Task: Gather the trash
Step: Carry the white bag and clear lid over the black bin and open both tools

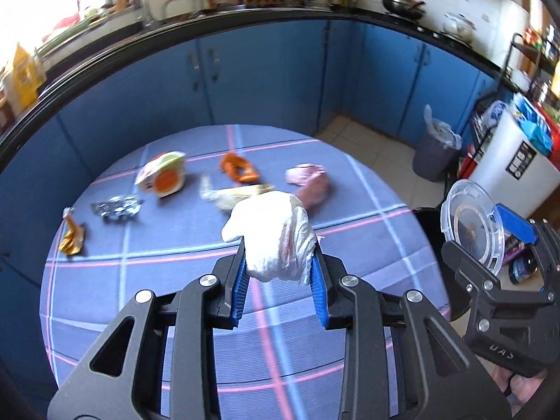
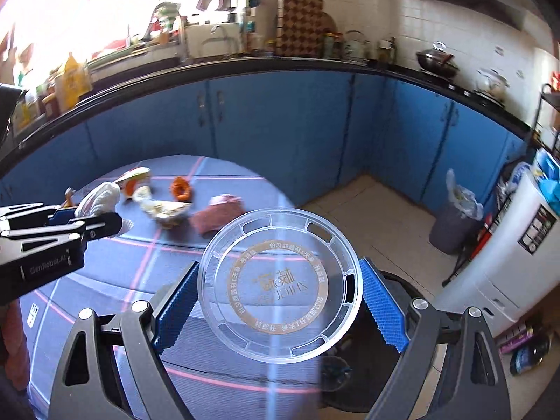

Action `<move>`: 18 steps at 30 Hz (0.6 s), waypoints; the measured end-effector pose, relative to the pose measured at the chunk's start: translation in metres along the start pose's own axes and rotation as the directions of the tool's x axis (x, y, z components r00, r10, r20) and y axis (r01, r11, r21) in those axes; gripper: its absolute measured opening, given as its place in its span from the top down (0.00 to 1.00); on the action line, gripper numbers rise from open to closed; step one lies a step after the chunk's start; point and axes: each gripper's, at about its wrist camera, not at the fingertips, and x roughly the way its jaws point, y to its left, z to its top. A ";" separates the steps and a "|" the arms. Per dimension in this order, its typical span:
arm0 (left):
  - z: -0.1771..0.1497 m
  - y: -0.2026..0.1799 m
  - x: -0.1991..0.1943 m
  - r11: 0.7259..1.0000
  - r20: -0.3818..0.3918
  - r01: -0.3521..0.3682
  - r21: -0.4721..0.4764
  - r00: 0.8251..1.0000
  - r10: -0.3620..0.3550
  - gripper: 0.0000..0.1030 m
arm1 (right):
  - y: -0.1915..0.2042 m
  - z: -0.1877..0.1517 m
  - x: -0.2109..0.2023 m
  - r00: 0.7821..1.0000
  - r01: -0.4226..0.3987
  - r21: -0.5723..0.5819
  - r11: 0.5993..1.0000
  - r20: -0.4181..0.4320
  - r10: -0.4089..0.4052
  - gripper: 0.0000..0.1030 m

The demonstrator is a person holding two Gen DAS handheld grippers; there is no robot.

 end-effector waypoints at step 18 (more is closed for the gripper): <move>0.031 -0.101 0.025 0.989 0.005 0.033 0.145 0.999 -0.034 0.69 | -0.089 -0.003 0.023 0.997 0.073 0.103 0.992 -0.021 -0.071 0.16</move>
